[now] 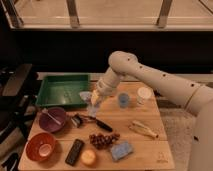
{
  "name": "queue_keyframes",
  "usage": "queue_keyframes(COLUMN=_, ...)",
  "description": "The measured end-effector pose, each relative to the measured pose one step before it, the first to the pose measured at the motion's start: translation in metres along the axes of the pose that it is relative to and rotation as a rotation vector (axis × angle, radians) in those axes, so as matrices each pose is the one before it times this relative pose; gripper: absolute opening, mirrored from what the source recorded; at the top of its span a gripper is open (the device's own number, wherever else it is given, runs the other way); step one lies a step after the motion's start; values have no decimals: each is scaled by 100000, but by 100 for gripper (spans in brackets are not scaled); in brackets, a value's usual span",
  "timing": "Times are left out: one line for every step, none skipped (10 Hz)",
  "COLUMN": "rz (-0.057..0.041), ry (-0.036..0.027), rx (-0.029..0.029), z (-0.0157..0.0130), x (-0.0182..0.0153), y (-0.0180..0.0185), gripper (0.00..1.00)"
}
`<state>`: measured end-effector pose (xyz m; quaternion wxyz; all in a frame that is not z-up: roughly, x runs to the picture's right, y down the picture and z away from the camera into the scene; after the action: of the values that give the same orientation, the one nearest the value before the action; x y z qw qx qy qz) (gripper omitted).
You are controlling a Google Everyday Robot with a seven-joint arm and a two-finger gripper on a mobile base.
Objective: Place towel in red bowl
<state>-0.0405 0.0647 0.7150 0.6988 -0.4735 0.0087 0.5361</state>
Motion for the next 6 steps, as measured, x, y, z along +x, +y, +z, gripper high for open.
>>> queue_keyframes(rz=-2509, ry=1348, rx=-22, z=554, x=-304, y=581, gripper=0)
queue_keyframes(rz=-3456, ry=2121, rx=-397, z=1039, x=-527, y=1219, gripper=0)
queue_keyframes(rz=-2471, ry=1444, rx=-449, z=951, x=-526, y=1101, gripper=0)
queue_keyframes(rz=-3562, ry=2101, rx=-890, z=1510, x=-817, y=1723, gripper=0)
queue_keyframes(rz=-4120, ry=2697, rx=-1734, z=1966, x=-1088, y=2191, gripper=0)
queue_keyframes(rz=-2804, ry=1846, rx=-1615, z=1326, x=-700, y=1453, gripper=0)
